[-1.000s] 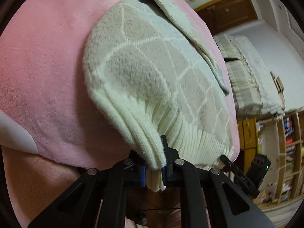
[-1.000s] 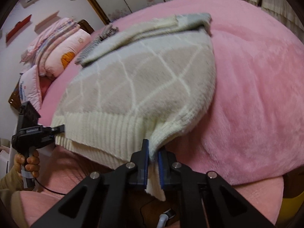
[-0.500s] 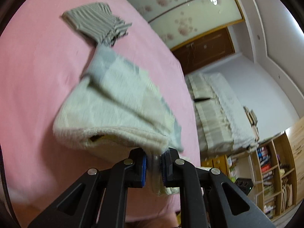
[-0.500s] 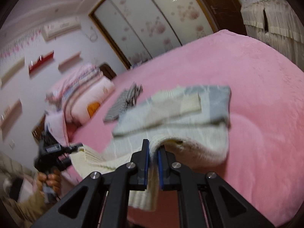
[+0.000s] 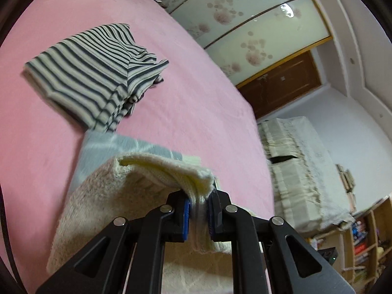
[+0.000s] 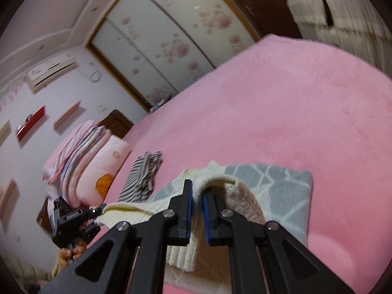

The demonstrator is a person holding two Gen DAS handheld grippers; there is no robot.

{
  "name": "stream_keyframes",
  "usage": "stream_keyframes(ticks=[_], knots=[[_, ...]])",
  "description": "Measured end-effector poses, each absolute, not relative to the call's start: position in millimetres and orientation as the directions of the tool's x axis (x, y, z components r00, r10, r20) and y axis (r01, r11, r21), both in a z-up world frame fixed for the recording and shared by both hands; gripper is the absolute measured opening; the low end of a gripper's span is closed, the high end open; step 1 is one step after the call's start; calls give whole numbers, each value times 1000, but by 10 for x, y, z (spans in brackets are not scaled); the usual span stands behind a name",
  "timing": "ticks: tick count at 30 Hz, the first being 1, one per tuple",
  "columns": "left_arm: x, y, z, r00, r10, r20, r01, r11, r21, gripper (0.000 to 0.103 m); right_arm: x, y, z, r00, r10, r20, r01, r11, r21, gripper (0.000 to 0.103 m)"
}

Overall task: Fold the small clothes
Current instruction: 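Lift the hem with both tools and fold it up onto the collar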

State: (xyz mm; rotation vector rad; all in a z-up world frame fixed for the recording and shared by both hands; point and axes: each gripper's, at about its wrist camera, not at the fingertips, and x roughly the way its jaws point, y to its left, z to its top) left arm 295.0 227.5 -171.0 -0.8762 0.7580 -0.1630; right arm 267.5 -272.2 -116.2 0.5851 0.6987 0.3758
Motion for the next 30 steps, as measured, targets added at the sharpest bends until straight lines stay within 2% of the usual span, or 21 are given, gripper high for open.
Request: stream_keyframes(ticks=[4, 6, 8, 10, 12, 13, 18, 21, 27, 30], knots=[[3399, 2173, -2115, 672, -390, -630, -252, 679, -689, 14, 3212, -2782, -1595, 662, 478, -578, 6, 767, 641, 10], [3540, 2140, -2367, 620, -375, -689, -300, 698, -650, 30, 3420, -2788, -1850, 606, 492, -625, 66, 752, 656, 13], [3610, 2134, -2489, 599, -392, -698, -308, 692, -653, 38, 3530, -2794, -2048, 552, 511, -659, 110, 739, 665, 22], [3636, 2110, -2449, 600, -421, -681, -268, 696, -667, 53, 3529, -2829, -2108, 540, 515, -665, 127, 732, 670, 38], [3635, 2072, -2347, 595, -423, -683, -229, 726, -649, 79, 3466, -2875, -2071, 545, 521, -657, 113, 730, 674, 46], [3629, 2057, -2284, 597, -410, -690, -215, 746, -630, 82, 3421, -2900, -2033, 549, 526, -650, 106, 727, 678, 49], [3586, 2067, -2010, 614, -346, -709, -144, 834, -532, 83, 3279, -3067, -1769, 603, 495, -625, 62, 752, 656, 54], [3579, 2032, -1955, 622, -228, -749, -120, 917, -379, 83, 3289, -3051, -1696, 615, 424, -665, 42, 825, 564, 54], [3630, 1932, -2120, 602, -135, -787, -43, 979, -201, 83, 3453, -2757, -1781, 582, 332, -743, -28, 921, 390, 54], [3633, 1906, -2233, 584, -111, -804, -28, 987, -156, 83, 3556, -2553, -1890, 548, 302, -780, -70, 946, 318, 54]])
